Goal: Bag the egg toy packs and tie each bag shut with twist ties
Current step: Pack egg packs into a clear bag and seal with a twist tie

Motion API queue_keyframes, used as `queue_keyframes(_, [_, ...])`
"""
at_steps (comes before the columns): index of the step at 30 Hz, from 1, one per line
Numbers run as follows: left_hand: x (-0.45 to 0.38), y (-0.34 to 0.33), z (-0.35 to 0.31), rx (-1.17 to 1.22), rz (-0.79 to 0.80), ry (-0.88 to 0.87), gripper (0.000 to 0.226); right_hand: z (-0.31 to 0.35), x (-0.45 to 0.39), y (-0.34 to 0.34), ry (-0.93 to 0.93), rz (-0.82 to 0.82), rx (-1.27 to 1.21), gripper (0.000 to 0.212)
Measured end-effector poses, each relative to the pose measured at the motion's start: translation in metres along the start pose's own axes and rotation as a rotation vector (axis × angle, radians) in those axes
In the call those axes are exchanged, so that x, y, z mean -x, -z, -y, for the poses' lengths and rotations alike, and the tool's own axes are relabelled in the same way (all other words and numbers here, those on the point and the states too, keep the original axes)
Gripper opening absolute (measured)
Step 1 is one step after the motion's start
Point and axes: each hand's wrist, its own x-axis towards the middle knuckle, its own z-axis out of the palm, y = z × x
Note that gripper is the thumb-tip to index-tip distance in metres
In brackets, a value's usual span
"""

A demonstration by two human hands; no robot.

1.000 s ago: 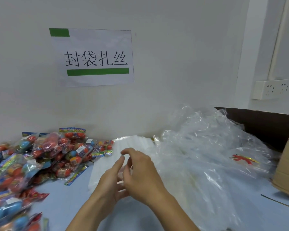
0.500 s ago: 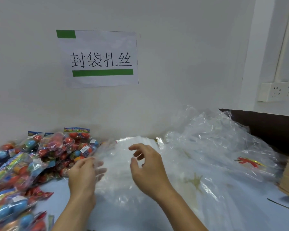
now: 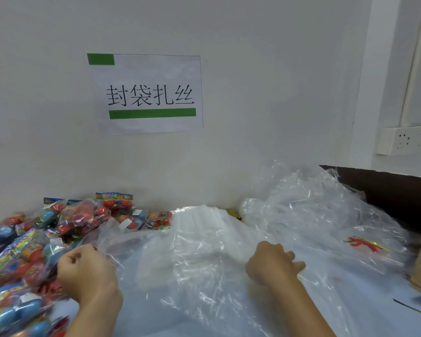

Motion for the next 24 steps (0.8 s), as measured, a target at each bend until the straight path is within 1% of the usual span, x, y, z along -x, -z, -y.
queue_keyframes(1, [0.000,0.000,0.000,-0.009,0.001,0.000,0.017,0.001,-0.001,-0.001,0.041,-0.056,-0.006,0.023])
queue_keyframes(2, [0.000,0.000,0.001,-0.018,0.003,0.001,0.017,0.002,-0.001,-0.002,0.112,-0.111,-0.043,0.029])
queue_keyframes(3, [0.000,-0.001,0.001,-0.026,0.007,0.001,0.017,0.003,0.001,-0.003,0.213,-0.132,-0.109,0.038])
queue_keyframes(4, [0.000,-0.001,0.002,-0.034,0.011,-0.001,0.017,0.005,0.003,-0.004,0.334,-0.095,-0.178,0.046])
queue_keyframes(5, [0.001,-0.001,0.003,-0.041,0.014,-0.006,0.017,0.007,0.007,-0.004,0.443,-0.010,-0.222,0.054])
queue_keyframes(6, [0.001,-0.001,0.003,-0.048,0.017,-0.014,0.017,0.009,0.011,-0.005,0.514,0.094,-0.221,0.061])
queue_keyframes(7, [0.001,-0.001,0.003,-0.053,0.017,-0.025,0.017,0.009,0.013,-0.006,0.545,0.185,-0.170,0.068])
queue_keyframes(8, [0.000,-0.001,0.003,-0.055,0.013,-0.036,0.017,0.008,0.013,-0.007,0.547,0.239,-0.091,0.075])
queue_keyframes(9, [-0.002,-0.001,0.003,-0.051,0.009,-0.045,0.017,0.006,0.012,-0.007,0.529,0.257,-0.014,0.079])
queue_keyframes(11, [-0.005,-0.001,0.003,-0.037,-0.013,-0.050,0.017,0.001,0.009,-0.003,0.452,0.237,0.065,0.082])
queue_keyframes(13, [-0.005,-0.002,0.002,-0.023,-0.047,-0.062,0.016,-0.004,0.006,0.004,0.324,0.200,0.111,0.076])
queue_keyframes(14, [-0.005,-0.002,0.001,-0.021,-0.060,-0.074,0.016,-0.009,0.004,0.008,0.245,0.178,0.135,0.069])
queue_keyframes(16, [-0.005,-0.002,0.001,-0.005,-0.071,-0.097,0.016,-0.019,-0.002,0.014,0.068,0.118,0.116,0.046])
queue_keyframes(18, [-0.005,-0.001,0.001,0.005,-0.072,-0.109,0.015,-0.029,-0.008,0.017,-0.058,0.019,0.000,0.028])
queue_keyframes(20, [-0.006,-0.002,0.003,0.006,-0.063,-0.115,0.013,-0.032,-0.013,0.017,-0.093,-0.083,-0.085,0.014])
queue_keyframes(21, [-0.006,-0.002,0.004,0.012,-0.043,-0.117,0.014,-0.031,-0.015,0.017,-0.088,-0.138,-0.112,0.010])
queue_keyframes(23, [-0.004,-0.002,0.006,0.027,0.013,-0.113,0.019,-0.023,-0.012,0.016,-0.060,-0.247,-0.157,0.011])
queue_keyframes(24, [-0.004,-0.002,0.007,0.033,0.045,-0.109,0.018,-0.019,-0.009,0.015,-0.048,-0.299,-0.171,0.013])
